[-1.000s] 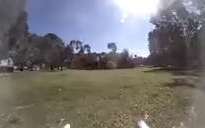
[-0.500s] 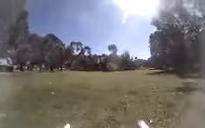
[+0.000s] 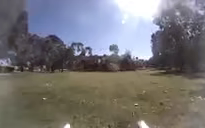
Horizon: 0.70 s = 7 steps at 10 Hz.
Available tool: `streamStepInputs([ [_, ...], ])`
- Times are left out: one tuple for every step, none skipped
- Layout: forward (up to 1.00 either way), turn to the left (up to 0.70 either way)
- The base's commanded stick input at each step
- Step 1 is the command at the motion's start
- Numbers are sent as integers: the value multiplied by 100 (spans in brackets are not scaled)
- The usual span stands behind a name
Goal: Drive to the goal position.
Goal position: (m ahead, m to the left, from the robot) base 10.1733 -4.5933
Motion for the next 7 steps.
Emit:
streamStepInputs([
  [100,0],
  [100,0],
  [100,-27],
  [100,-27],
  [100,-27],
  [100,-14],
  [100,0],
])
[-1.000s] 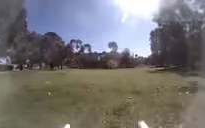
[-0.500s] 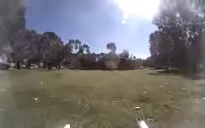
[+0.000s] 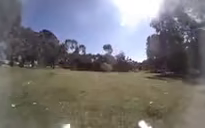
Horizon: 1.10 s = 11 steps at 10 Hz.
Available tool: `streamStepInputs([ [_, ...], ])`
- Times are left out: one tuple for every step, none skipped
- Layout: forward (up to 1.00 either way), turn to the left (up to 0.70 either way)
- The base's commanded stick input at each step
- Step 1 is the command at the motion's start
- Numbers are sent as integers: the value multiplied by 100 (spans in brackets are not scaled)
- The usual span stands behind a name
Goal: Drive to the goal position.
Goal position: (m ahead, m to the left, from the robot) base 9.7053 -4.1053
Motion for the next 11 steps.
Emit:
streamStepInputs([
  [100,0],
  [100,-27],
  [100,-27],
  [100,-23],
  [100,-8],
  [100,0],
  [100,0],
  [100,-6],
  [100,-21],
  [100,-19],
  [100,-4],
])
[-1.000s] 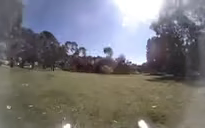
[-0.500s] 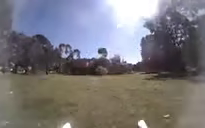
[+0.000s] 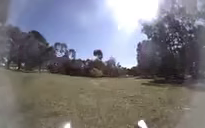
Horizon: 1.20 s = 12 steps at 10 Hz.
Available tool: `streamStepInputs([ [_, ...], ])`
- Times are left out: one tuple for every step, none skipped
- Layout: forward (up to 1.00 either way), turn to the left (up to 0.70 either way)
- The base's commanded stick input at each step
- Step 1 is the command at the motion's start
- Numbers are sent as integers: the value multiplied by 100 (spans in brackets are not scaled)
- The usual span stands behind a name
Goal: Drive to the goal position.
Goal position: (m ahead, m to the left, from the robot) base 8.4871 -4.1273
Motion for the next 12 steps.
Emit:
streamStepInputs([
  [100,0],
  [100,0],
  [100,0],
  [100,0],
  [100,-14],
  [100,-27],
  [100,-27],
  [100,-24],
  [100,-8],
  [100,0],
  [100,0],
  [100,0],
])
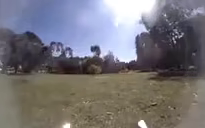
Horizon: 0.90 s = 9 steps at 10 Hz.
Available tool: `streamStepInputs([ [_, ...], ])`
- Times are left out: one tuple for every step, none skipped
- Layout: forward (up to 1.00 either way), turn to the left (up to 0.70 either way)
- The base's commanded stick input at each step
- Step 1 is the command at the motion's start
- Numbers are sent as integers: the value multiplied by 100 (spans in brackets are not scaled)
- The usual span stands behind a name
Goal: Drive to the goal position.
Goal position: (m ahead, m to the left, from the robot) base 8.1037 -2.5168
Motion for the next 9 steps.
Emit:
streamStepInputs([
  [100,0],
  [100,0],
  [100,0],
  [100,0],
  [100,0],
  [100,0],
  [100,-27],
  [100,-27],
  [100,-20],
])
